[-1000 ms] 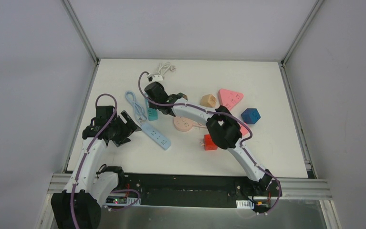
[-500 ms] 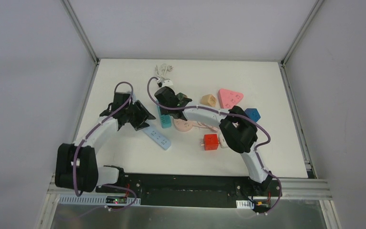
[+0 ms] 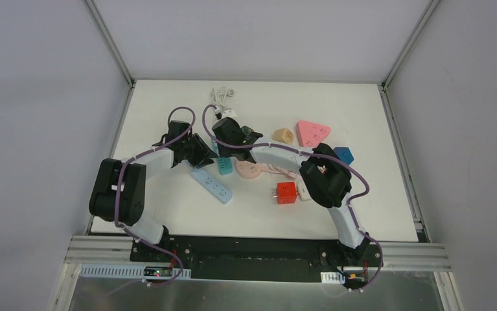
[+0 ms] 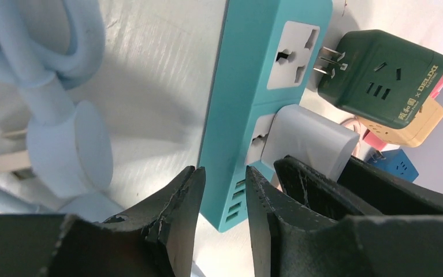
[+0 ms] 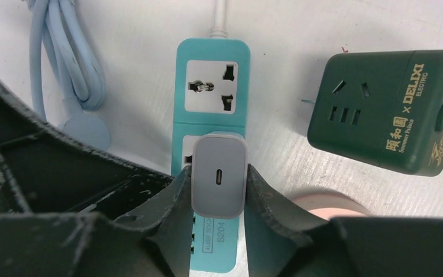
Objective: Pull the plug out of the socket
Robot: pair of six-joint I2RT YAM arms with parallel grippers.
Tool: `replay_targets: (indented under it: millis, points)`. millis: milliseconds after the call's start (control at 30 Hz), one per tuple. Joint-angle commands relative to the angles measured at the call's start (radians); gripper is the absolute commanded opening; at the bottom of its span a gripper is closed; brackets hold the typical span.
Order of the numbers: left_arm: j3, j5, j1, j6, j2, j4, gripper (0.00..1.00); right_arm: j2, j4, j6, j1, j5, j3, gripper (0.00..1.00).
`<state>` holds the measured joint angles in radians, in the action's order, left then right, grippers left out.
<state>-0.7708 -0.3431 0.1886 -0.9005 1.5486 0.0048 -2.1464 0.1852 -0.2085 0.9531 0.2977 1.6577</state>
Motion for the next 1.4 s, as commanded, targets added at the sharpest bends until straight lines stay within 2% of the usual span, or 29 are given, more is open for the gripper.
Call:
replay_targets:
  millis: [0, 167, 400, 633, 800, 900, 967, 1067, 1133, 1167, 1300, 1367]
  points:
    - [-0.023, -0.055, 0.002, -0.008, 0.043, 0.114, 0.36, 0.053, 0.003, -0.014, -0.004, -0.025, 0.009, 0.17]
    - [-0.016, -0.060, 0.013, -0.006, 0.074, 0.125, 0.38, 0.057, 0.011, -0.018, -0.006, -0.028, 0.008, 0.00]
    - [0.031, 0.010, 0.019, 0.021, 0.085, 0.044, 0.20, 0.081, 0.014, -0.058, -0.027, -0.102, 0.019, 0.00]
    - [0.066, 0.023, 0.020, 0.037, 0.106, 0.048, 0.14, 0.075, -0.009, -0.091, -0.043, -0.183, 0.027, 0.00]
    - [0.071, 0.036, 0.022, 0.047, 0.134, 0.030, 0.10, 0.037, 0.054, 0.036, 0.016, -0.004, 0.085, 0.00]
    - [0.076, 0.065, 0.022, 0.056, 0.143, 0.001, 0.08, 0.038, 0.072, 0.056, 0.012, 0.004, 0.105, 0.00]
    - [0.082, 0.075, 0.022, 0.061, 0.148, 0.000, 0.07, 0.060, 0.056, 0.027, -0.006, -0.047, 0.095, 0.00]
    - [0.094, 0.083, 0.022, 0.066, 0.150, 0.000, 0.06, 0.088, -0.017, -0.091, -0.074, -0.249, 0.039, 0.00]
    - [0.104, 0.088, 0.022, 0.066, 0.151, 0.000, 0.05, 0.091, -0.050, -0.115, -0.082, -0.310, 0.016, 0.00]
    - [0.108, 0.088, 0.022, 0.066, 0.151, 0.000, 0.05, 0.079, -0.037, -0.088, -0.063, -0.307, 0.028, 0.00]
    - [0.117, 0.096, 0.022, 0.073, 0.160, 0.000, 0.05, -0.005, 0.080, 0.051, 0.052, -0.058, 0.144, 0.00]
    - [0.121, 0.099, 0.022, 0.074, 0.167, 0.000, 0.04, -0.012, 0.092, 0.059, 0.060, -0.031, 0.151, 0.00]
